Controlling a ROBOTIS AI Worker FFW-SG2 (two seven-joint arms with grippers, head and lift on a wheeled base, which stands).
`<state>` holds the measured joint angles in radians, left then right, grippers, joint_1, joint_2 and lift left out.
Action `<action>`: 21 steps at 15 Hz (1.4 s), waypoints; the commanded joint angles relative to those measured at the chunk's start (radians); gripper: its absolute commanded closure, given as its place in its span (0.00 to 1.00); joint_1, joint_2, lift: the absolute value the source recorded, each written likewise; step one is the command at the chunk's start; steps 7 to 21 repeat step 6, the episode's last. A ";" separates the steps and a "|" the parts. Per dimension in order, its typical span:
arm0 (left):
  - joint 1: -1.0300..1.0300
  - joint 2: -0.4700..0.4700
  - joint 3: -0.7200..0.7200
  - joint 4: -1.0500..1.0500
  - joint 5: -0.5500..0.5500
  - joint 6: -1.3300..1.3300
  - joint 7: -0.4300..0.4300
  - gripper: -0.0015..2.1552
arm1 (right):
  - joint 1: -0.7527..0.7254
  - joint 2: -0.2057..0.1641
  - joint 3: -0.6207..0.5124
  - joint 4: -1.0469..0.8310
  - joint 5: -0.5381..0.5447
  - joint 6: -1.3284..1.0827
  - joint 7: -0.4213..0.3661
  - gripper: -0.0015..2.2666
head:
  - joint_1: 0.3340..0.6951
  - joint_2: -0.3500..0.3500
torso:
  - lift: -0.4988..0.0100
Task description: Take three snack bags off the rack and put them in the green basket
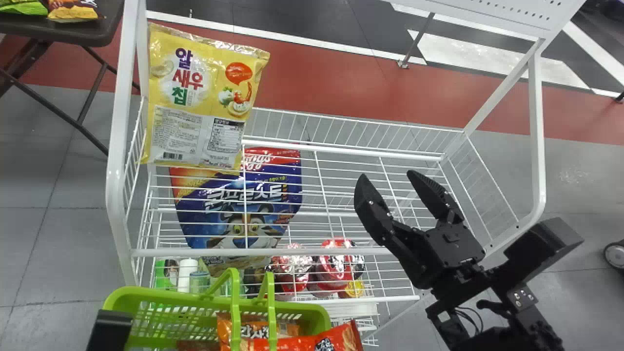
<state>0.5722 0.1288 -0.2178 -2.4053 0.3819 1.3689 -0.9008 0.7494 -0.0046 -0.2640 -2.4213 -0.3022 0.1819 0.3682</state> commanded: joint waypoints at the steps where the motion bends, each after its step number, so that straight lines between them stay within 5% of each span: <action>1: 0.000 0.000 0.000 0.000 0.000 -0.001 -0.001 0.74 | -0.002 0.005 -0.001 0.002 -0.002 -0.002 0.000 0.04 | 1.00 0.00 | 0.94; 21: 0.000 0.000 0.000 0.000 0.000 -0.001 0.000 0.74 | -0.002 0.005 -0.020 0.008 -0.018 -0.002 0.001 0.04 | 1.00 0.00 | 0.94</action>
